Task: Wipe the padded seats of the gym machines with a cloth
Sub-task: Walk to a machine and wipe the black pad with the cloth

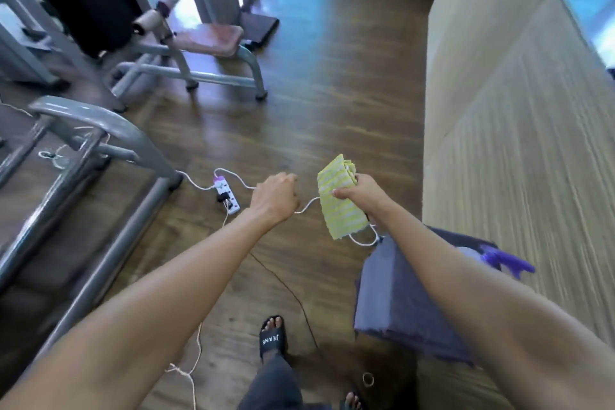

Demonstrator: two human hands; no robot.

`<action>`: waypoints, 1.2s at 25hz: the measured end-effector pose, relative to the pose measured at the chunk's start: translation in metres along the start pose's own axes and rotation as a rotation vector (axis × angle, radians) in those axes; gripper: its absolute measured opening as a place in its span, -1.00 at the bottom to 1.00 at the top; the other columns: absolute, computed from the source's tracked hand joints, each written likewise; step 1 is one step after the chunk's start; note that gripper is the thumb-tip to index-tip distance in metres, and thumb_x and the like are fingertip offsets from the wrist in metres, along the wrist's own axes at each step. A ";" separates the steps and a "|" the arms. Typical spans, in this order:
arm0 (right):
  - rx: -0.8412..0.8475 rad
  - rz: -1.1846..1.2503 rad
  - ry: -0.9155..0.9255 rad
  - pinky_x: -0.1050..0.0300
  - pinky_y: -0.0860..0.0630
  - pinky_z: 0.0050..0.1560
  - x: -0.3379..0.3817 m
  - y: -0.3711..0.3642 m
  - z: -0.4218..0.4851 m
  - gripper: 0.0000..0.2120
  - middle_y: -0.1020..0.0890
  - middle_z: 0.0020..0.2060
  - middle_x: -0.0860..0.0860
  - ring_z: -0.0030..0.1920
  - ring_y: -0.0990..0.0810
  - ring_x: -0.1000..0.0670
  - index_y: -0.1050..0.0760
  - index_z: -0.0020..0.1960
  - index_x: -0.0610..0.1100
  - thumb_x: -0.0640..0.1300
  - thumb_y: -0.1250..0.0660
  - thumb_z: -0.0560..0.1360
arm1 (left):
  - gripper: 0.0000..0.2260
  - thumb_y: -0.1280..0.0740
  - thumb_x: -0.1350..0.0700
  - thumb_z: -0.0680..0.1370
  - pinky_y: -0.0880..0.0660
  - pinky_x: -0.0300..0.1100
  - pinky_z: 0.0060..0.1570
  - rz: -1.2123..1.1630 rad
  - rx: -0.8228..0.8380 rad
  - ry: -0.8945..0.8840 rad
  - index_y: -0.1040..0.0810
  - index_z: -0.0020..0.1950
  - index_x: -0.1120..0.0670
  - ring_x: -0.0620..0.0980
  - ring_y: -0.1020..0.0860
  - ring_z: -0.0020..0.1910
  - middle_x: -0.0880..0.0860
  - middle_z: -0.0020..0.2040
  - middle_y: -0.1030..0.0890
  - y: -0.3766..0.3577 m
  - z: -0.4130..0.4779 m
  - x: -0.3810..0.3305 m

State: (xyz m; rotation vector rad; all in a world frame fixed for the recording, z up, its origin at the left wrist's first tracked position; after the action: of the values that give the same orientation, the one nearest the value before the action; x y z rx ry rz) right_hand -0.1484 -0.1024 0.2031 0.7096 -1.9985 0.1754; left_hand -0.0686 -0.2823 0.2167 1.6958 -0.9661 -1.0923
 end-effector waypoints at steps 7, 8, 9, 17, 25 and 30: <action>-0.029 0.057 0.033 -0.18 -0.60 0.08 0.102 -0.076 0.090 -0.76 -0.66 0.06 -0.24 0.02 -0.67 -0.22 -0.51 0.14 -0.25 -0.32 -0.37 0.47 | -0.62 -0.24 0.14 0.50 -0.43 0.03 0.25 -0.023 -0.025 -0.011 -0.48 0.32 0.07 0.15 -0.46 0.31 0.11 0.30 -0.51 0.069 0.087 0.093; -0.036 0.061 0.034 -0.20 -0.59 0.10 0.112 -0.080 0.103 -0.75 -0.66 0.07 -0.24 0.03 -0.67 -0.23 -0.52 0.14 -0.25 -0.32 -0.37 0.47 | -0.63 -0.24 0.13 0.50 -0.43 0.03 0.25 -0.024 -0.032 -0.013 -0.48 0.31 0.08 0.15 -0.47 0.30 0.11 0.30 -0.51 0.076 0.100 0.102; -0.045 0.070 0.033 -0.22 -0.59 0.11 0.121 -0.083 0.119 -0.74 -0.66 0.07 -0.25 0.03 -0.68 -0.23 -0.52 0.15 -0.26 -0.32 -0.37 0.47 | -0.64 -0.24 0.13 0.50 -0.43 0.03 0.25 -0.021 -0.039 -0.017 -0.48 0.30 0.08 0.16 -0.47 0.30 0.11 0.30 -0.51 0.082 0.116 0.111; -0.071 0.137 0.019 -0.23 -0.57 0.13 0.178 -0.047 0.253 -0.71 -0.65 0.10 -0.26 0.07 -0.66 -0.24 -0.51 0.20 -0.30 -0.33 -0.37 0.48 | -0.61 -0.23 0.14 0.50 -0.42 0.04 0.28 0.029 -0.014 -0.031 -0.46 0.33 0.08 0.15 -0.45 0.32 0.12 0.31 -0.51 0.112 0.277 0.126; -0.095 0.152 0.024 -0.12 -0.60 0.07 0.279 0.061 0.444 -0.77 -0.65 0.08 -0.23 -0.01 -0.67 -0.18 -0.51 0.16 -0.28 -0.32 -0.35 0.51 | -0.56 -0.21 0.15 0.52 -0.41 0.02 0.29 0.050 0.005 -0.046 -0.40 0.42 0.05 0.14 -0.42 0.36 0.10 0.37 -0.47 0.164 0.513 0.070; -0.109 0.169 -0.009 -0.16 -0.61 0.08 0.343 0.118 0.546 -0.78 -0.66 0.08 -0.21 0.05 -0.67 -0.21 -0.51 0.14 -0.25 -0.29 -0.36 0.50 | -0.60 -0.21 0.15 0.50 -0.42 0.02 0.28 0.056 0.008 -0.067 -0.46 0.35 0.06 0.13 -0.45 0.33 0.09 0.32 -0.51 0.198 0.648 0.043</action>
State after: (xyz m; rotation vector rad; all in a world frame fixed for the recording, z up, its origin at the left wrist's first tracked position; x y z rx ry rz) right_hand -0.7487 -0.3648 0.2274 0.4726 -2.0595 0.1620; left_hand -0.6919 -0.5492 0.2408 1.6379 -1.0551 -1.1158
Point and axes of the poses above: each hand's wrist, its own z-axis towards the middle knuckle, its own y-axis out of the back of the hand, x = y × z, the point moved 1 cm from there along z, towards the middle knuckle
